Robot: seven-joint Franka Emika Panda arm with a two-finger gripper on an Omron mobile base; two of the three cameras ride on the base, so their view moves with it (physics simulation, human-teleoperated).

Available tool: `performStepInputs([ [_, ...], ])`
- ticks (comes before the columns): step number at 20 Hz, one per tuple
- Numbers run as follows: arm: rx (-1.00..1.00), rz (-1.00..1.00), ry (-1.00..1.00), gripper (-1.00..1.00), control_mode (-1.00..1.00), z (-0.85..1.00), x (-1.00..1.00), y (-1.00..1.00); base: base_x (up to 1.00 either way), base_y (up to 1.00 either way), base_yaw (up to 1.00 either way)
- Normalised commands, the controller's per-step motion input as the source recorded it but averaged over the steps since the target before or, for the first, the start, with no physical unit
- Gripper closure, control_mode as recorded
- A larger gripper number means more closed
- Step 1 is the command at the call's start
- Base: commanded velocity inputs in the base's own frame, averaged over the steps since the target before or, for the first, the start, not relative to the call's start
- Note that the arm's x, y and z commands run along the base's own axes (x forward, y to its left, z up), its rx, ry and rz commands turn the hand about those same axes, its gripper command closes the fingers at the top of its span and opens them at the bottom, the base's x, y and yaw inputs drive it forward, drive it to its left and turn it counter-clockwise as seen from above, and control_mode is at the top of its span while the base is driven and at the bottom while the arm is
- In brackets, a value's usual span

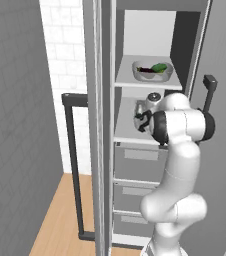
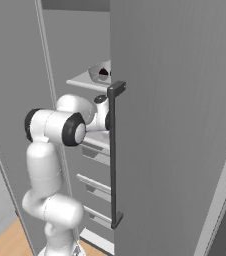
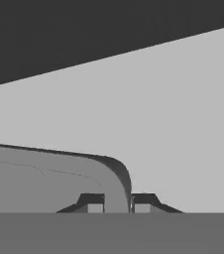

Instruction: Take the meat container that has the fish and place it on the second highest rack of the freezer. Then take the vegetable container that has the broccoli and eggplant and place it on the highest rack of the freezer.

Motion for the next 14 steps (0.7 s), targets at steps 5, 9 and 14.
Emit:
performStepInputs([
  [5,0.00,-0.03,-0.07,-1.00,-1.00,0.01,-0.27,0.03,0.00,0.00,0.00],
  [9,0.00,-0.09,-0.28,-1.00,-1.00,0.27,-0.98,0.19,0.00,0.00,0.00],
  [14,-0.06,-0.04,-0.42,-1.00,-1.00,0.16,-1.00,0.25,0.00,0.00,0.00],
])
